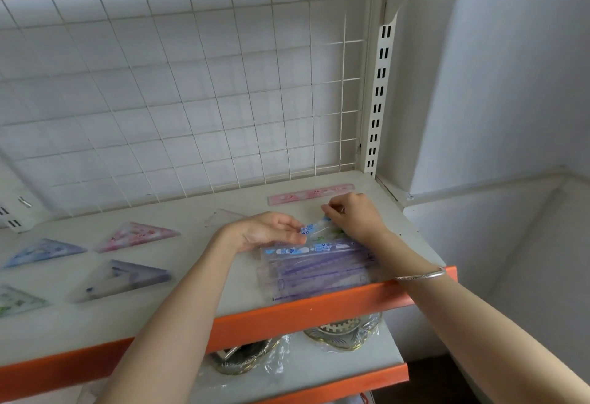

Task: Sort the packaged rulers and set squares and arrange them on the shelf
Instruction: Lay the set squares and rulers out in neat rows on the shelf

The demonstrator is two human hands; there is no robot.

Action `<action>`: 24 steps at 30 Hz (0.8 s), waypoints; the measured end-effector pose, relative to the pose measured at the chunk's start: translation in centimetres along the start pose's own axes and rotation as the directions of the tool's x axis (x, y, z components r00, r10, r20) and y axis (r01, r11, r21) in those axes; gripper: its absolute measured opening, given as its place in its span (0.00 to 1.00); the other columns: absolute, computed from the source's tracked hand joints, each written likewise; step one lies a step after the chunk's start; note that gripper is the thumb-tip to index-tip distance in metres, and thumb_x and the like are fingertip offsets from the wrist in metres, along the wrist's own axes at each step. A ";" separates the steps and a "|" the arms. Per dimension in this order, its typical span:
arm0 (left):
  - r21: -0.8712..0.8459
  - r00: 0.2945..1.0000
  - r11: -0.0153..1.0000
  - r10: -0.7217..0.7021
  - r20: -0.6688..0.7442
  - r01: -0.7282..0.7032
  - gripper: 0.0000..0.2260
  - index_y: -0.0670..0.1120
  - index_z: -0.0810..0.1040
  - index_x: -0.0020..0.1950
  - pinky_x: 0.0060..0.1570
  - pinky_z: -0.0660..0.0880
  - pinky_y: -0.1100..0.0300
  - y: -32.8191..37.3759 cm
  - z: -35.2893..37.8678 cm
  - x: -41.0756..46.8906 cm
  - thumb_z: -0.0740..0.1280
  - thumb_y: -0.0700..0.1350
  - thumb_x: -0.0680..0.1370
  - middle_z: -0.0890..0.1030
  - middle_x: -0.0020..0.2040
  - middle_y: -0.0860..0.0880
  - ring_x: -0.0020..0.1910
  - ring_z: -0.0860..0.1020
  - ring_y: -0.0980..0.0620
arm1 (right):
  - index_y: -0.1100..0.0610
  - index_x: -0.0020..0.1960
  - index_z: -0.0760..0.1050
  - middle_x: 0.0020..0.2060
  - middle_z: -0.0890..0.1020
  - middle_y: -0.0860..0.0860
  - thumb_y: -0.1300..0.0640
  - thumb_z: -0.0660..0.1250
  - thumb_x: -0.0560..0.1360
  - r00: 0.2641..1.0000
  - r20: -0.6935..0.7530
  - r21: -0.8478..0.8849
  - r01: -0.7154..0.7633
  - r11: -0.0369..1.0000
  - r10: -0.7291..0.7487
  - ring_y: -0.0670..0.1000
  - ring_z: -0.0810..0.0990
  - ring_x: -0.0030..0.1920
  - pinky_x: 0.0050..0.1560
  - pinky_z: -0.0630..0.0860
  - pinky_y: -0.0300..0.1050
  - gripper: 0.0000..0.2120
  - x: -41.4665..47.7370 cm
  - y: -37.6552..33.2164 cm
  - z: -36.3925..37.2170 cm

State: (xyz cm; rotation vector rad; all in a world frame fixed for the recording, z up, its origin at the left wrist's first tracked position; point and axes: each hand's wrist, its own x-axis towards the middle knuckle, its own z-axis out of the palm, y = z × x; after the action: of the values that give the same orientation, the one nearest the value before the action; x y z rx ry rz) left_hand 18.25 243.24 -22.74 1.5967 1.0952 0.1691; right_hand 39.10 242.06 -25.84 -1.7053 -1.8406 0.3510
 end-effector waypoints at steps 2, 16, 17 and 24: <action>0.145 1.000 0.989 -0.008 0.026 0.005 0.29 0.46 0.72 0.64 0.62 0.67 0.67 0.1 0.0 0.0 0.78 0.46 0.66 0.75 0.59 0.51 0.60 0.73 0.56 | 0.59 0.37 0.79 0.32 0.80 0.55 0.51 0.64 0.77 1.000 -0.009 -0.003 -0.020 1.000 0.020 0.55 0.77 0.36 0.39 0.72 0.47 0.15 0.0 0.0 0.0; 0.091 0.999 0.995 0.039 -0.019 -0.037 0.19 0.42 0.76 0.64 0.54 0.72 0.68 -0.3 -0.9 1.5 0.72 0.39 0.73 0.82 0.50 0.49 0.48 0.79 0.57 | 0.60 0.39 0.81 0.34 0.82 0.55 0.52 0.65 0.77 0.998 -0.037 0.048 -0.052 0.998 0.053 0.55 0.79 0.37 0.40 0.73 0.48 0.15 0.8 -0.6 -0.5; 0.027 0.998 0.998 0.051 -0.029 -0.050 0.18 0.40 0.76 0.64 0.51 0.74 0.68 -0.5 -1.0 1.5 0.71 0.37 0.74 0.82 0.47 0.49 0.45 0.80 0.58 | 0.60 0.39 0.81 0.34 0.82 0.54 0.51 0.64 0.77 0.996 -0.069 0.056 -0.054 0.997 0.058 0.55 0.79 0.37 0.40 0.74 0.49 0.14 0.9 -0.7 -0.6; -0.361 0.962 0.904 0.154 -0.225 -0.229 0.14 0.38 0.76 0.64 0.41 0.82 0.58 -1.5 -1.1 0.7 0.66 0.34 0.77 0.76 0.57 0.53 0.38 0.83 0.48 | 0.53 0.62 0.71 0.45 0.79 0.50 0.51 0.72 0.72 0.950 -0.262 0.382 -0.062 0.922 0.172 0.49 0.78 0.41 0.38 0.74 0.38 0.21 0.9 -2.1 -0.7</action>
State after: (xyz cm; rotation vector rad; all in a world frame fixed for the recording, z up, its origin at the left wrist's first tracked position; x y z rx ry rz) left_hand 17.16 244.37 -23.88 1.3468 0.9739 0.6451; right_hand 37.82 242.54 -23.92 -1.5150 -1.3620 0.4392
